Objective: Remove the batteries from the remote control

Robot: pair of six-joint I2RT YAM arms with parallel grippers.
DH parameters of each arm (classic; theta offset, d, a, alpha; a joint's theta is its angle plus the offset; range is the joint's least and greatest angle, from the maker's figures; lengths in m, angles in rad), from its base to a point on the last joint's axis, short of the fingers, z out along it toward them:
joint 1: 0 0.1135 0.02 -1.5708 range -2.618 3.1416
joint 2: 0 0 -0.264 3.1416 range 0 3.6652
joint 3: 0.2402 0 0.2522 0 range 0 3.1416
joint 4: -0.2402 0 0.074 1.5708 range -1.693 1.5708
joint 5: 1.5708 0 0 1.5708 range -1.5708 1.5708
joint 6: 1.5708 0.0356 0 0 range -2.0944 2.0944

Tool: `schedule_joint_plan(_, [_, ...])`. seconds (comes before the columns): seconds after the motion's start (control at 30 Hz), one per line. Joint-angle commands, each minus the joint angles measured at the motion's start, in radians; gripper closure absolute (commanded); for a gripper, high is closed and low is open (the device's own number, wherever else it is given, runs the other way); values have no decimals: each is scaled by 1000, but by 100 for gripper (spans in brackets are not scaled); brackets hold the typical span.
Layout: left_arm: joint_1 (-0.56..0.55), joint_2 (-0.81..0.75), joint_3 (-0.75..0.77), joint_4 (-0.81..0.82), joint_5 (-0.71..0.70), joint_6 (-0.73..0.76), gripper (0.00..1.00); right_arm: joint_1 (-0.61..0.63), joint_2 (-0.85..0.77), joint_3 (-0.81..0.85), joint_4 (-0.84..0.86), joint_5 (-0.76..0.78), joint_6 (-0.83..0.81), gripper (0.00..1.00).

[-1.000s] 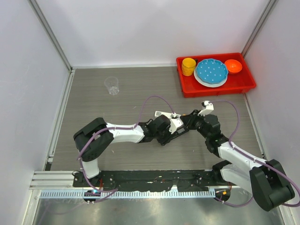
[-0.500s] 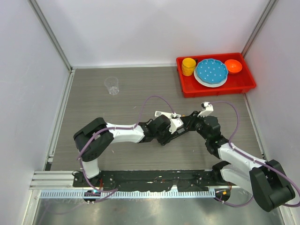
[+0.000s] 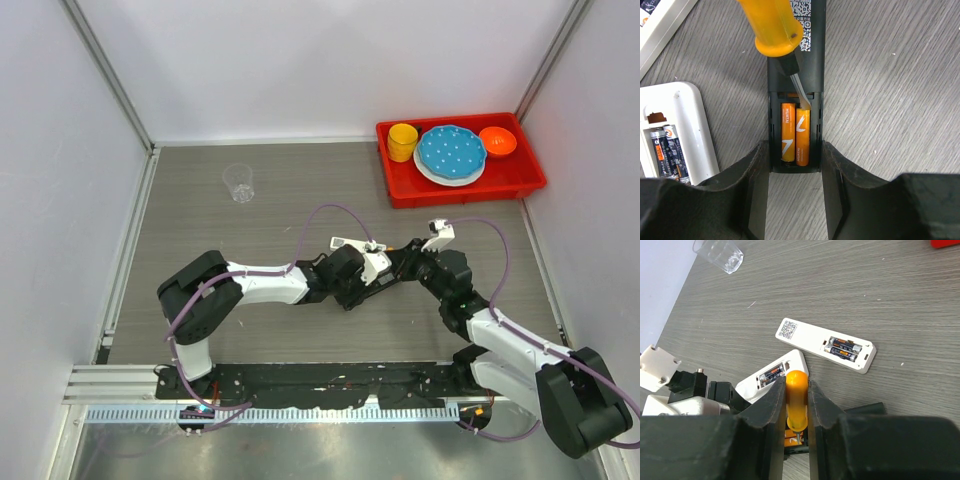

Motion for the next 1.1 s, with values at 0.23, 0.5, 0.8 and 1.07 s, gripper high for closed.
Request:
schedule_joint_plan(0.23, [-5, 32, 2, -51, 27, 10, 100, 6, 19, -2, 53, 23, -26, 99])
schedule_joint_plan(0.5, [-5, 34, 5, -54, 27, 10, 100, 6, 62, -8, 85, 6, -12, 99])
schedule_joint_plan(0.8, [-5, 40, 9, -54, 34, 8, 100, 7, 72, -13, 141, -56, 81, 99])
schedule_joint_plan(1.07, [-5, 39, 12, -47, 45, 0, 100, 7, 66, -25, 194, -94, 222, 99])
